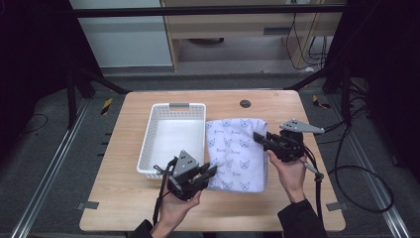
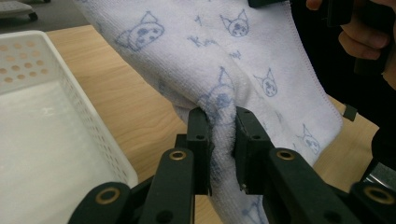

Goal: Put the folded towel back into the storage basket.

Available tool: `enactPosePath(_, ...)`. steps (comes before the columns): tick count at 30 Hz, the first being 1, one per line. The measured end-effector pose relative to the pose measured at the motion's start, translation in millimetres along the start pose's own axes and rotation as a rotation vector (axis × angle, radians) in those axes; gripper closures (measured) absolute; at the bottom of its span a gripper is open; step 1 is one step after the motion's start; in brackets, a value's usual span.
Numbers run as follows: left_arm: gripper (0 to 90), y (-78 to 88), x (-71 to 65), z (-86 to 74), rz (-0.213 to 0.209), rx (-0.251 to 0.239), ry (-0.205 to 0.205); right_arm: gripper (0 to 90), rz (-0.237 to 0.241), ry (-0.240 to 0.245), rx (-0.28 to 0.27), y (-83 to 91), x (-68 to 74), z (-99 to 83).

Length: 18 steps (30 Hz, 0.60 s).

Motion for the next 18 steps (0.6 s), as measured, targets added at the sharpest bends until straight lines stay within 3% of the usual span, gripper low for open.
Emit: enactPosePath(18,77.3,19.5,24.0,9.0,0.048,-0.042,0.015,71.9,-0.001,0.026,-0.031,-12.3,23.5,21.9)
Point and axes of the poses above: each handheld gripper's, and its own axes: y roughly backward along the jaws, z roughly out of its top, x roughly to its left, the point moved 6 cm from there along -y, roughly forward along the jaws, and after that the axes turned 7 degrees about -y, right-handed, at the moved point
